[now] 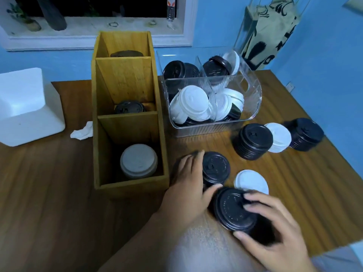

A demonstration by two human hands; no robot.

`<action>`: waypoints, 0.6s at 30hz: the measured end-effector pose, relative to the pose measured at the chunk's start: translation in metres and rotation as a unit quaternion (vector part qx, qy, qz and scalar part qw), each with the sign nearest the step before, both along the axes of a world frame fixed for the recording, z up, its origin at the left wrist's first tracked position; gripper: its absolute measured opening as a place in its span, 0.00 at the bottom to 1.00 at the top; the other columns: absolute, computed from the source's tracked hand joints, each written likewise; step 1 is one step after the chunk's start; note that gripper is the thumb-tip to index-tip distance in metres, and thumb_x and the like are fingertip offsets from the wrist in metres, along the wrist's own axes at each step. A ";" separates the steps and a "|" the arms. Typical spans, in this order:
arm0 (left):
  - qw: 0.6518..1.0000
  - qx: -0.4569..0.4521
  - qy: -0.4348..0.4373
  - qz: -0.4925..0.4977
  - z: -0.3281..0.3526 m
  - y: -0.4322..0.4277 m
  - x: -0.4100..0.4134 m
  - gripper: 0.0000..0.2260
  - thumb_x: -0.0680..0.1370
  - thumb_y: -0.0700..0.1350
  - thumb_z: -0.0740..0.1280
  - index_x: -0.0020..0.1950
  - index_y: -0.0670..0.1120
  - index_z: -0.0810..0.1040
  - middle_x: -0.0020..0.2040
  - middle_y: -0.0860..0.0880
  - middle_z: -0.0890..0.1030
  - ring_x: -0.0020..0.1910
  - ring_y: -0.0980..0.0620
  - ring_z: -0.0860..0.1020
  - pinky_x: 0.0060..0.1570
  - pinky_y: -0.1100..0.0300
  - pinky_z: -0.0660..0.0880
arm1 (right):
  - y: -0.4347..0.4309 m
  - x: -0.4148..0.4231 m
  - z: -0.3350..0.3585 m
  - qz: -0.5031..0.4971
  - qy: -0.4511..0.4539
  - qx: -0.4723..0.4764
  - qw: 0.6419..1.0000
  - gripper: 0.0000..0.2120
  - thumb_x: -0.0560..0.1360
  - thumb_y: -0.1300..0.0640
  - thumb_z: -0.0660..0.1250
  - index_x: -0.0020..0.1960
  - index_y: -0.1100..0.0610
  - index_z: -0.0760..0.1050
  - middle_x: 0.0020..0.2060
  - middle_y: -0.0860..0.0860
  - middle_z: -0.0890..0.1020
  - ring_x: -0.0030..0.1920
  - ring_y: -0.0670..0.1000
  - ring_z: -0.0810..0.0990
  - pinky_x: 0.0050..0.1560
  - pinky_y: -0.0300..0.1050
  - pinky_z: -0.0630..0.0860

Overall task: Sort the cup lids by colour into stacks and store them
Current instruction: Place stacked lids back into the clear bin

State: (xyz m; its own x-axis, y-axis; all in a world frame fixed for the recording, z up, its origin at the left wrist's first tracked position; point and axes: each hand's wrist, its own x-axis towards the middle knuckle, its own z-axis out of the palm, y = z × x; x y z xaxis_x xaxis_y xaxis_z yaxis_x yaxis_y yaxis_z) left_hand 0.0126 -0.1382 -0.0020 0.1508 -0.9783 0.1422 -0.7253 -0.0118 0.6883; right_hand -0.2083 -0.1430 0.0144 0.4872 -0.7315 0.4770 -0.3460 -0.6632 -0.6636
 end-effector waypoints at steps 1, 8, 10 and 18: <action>1.000 0.003 0.001 0.002 0.000 0.000 -0.001 0.38 0.77 0.58 0.70 0.81 0.46 0.57 0.75 0.50 0.65 0.77 0.52 0.58 0.76 0.55 0.61 | 0.002 -0.003 -0.003 0.018 0.017 -0.003 1.000 0.22 0.66 0.53 0.81 0.56 0.58 0.80 0.61 0.52 0.80 0.62 0.55 0.81 0.63 0.47 0.75; 1.000 0.025 -0.010 -0.015 0.003 0.003 -0.001 0.40 0.78 0.59 0.69 0.82 0.48 0.53 0.77 0.51 0.61 0.78 0.53 0.55 0.75 0.57 0.57 | 0.009 -0.003 -0.009 0.010 0.223 -0.023 0.974 0.31 0.70 0.38 0.76 0.68 0.52 0.77 0.66 0.45 0.74 0.63 0.51 0.76 0.58 0.51 0.77; 1.000 0.023 -0.016 -0.015 0.003 0.003 -0.001 0.39 0.78 0.60 0.69 0.82 0.48 0.53 0.76 0.51 0.62 0.78 0.53 0.55 0.74 0.58 0.58 | 0.014 0.001 -0.003 -0.027 0.272 -0.024 0.962 0.36 0.70 0.30 0.71 0.71 0.50 0.74 0.64 0.43 0.74 0.58 0.50 0.76 0.53 0.49 0.77; 1.000 0.017 -0.019 -0.014 0.003 0.004 -0.002 0.39 0.78 0.58 0.70 0.81 0.46 0.55 0.75 0.49 0.65 0.77 0.53 0.57 0.71 0.58 0.60 | 0.000 -0.009 0.023 0.084 0.319 0.015 0.944 0.34 0.67 0.48 0.71 0.73 0.45 0.71 0.72 0.37 0.70 0.63 0.44 0.72 0.62 0.48 0.75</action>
